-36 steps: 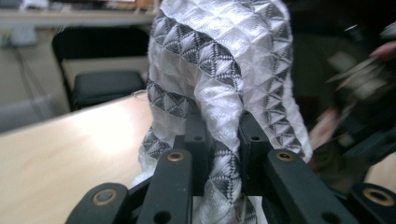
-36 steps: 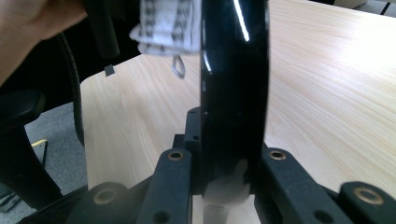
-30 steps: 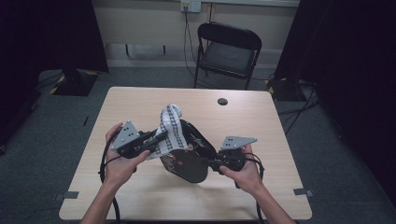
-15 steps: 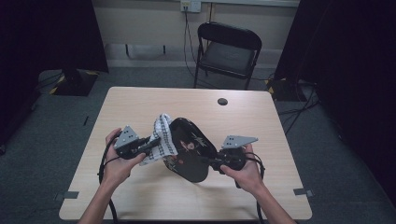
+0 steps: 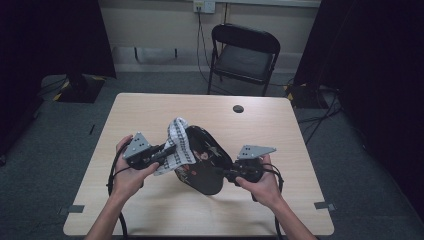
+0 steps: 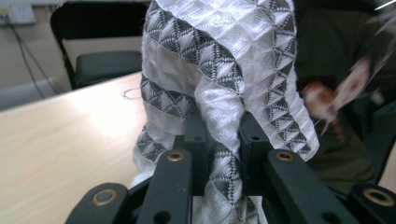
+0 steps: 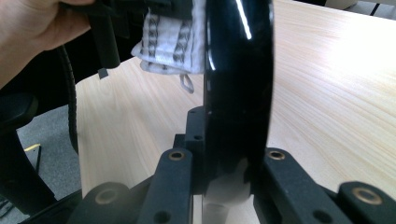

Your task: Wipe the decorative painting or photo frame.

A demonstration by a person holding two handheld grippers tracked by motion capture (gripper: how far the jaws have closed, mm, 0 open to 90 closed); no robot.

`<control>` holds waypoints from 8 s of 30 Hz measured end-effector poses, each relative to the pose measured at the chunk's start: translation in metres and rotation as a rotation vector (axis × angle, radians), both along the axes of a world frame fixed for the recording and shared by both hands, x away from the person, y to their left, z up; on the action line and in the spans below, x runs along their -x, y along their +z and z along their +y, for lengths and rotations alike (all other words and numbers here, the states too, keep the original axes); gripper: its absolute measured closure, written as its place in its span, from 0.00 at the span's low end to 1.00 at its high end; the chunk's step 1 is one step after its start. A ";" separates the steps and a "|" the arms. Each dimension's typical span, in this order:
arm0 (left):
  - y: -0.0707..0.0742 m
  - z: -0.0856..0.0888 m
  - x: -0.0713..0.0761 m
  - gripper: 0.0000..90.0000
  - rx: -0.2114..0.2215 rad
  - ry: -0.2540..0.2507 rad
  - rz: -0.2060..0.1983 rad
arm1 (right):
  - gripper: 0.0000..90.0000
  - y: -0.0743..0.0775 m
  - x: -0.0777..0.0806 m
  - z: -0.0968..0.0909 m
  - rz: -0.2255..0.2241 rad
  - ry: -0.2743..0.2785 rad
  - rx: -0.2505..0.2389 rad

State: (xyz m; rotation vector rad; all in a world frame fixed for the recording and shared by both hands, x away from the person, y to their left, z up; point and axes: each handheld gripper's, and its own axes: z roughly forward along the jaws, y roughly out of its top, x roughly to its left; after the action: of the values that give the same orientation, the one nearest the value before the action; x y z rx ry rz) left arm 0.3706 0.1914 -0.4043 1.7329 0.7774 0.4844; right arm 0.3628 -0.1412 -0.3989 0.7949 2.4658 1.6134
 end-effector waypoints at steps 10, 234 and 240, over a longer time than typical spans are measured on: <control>-0.011 0.007 -0.005 0.86 -0.011 0.002 0.066 | 0.89 0.000 -0.001 0.000 0.004 -0.007 -0.004; -0.043 -0.009 -0.010 0.85 -0.170 -0.095 0.201 | 0.87 -0.003 -0.006 0.007 0.022 -0.015 -0.027; -0.025 -0.006 -0.006 0.86 -0.099 -0.074 0.118 | 0.87 -0.003 -0.006 0.007 0.021 -0.014 -0.028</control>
State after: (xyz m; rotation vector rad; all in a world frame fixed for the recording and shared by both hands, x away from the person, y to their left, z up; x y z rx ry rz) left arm 0.3769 0.1855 -0.4291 1.8888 0.7805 0.3776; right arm 0.3690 -0.1342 -0.4021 0.8346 2.4512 1.6468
